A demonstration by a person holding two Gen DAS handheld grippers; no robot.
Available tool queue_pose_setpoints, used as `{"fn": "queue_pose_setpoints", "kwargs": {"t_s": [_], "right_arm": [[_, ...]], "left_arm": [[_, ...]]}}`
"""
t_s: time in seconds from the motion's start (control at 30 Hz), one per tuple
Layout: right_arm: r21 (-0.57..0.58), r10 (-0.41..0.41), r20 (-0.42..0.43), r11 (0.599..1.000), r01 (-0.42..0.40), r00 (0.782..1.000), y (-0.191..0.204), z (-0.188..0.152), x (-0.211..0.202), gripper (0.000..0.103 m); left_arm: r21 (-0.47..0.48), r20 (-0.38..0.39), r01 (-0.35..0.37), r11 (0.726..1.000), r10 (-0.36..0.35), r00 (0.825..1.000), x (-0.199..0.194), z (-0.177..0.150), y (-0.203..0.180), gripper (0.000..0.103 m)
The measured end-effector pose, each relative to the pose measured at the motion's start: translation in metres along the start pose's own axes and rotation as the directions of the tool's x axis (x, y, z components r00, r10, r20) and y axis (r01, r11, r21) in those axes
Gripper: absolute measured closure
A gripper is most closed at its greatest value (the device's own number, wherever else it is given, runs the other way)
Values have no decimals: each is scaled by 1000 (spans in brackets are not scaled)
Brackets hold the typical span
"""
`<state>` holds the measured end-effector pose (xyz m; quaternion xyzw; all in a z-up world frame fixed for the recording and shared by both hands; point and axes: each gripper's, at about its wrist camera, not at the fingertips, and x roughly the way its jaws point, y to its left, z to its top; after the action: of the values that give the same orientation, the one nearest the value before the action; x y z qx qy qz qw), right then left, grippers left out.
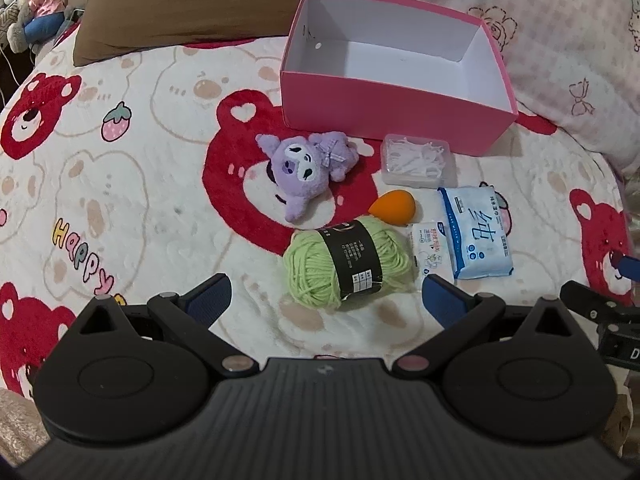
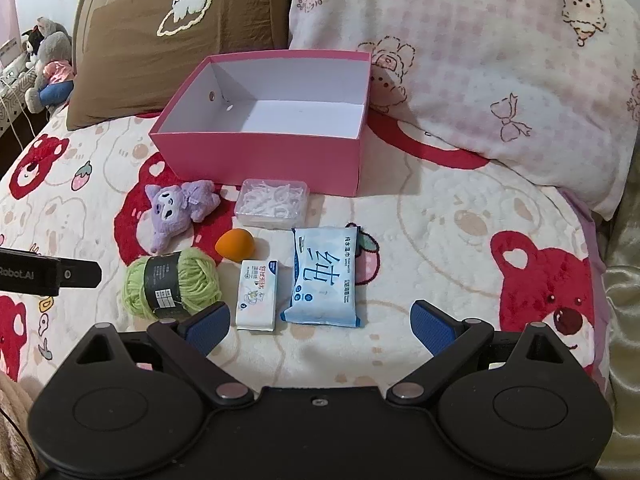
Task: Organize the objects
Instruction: 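Move the left tool toward the green yarn ball, then close the left gripper on the green yarn ball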
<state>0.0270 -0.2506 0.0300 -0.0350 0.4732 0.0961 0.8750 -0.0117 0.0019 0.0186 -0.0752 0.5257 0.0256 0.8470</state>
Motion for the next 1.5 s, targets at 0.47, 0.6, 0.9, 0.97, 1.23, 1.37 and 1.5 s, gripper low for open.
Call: {"fn": "queue_pose_setpoints", "kwargs": {"t_s": [0.47,0.6,0.9,0.97,1.23,1.37,1.5], "right_arm": [[-110,288,158,956,-274,944,12,1,19,4],[-172,334,87,933,-316,938,27,6,47,4],[-339,421,-31,849,-406,906,70,-3,83,5],[-360,424,-56,836,-414,904,78,-5,92,5],[-378,397,-86,836,-398,914,95,-5,126,5],[-345,377,-90,857,-384,922,92,-5,143,5],[-270,392,-86,876,-400,916,87,-9,155,9]], "left_arm": [[92,152,-21,996,7,988,2,-2,5,0],[34,115,21,999,-25,993,21,2,18,1],[-80,12,63,995,-62,998,72,-3,36,8],[-82,4,50,995,-50,999,78,-5,35,10],[-170,-1,125,977,-127,992,103,-8,43,41],[-231,2,181,956,-186,983,116,-11,49,46],[-287,15,209,935,-213,977,125,-13,50,46]]}}
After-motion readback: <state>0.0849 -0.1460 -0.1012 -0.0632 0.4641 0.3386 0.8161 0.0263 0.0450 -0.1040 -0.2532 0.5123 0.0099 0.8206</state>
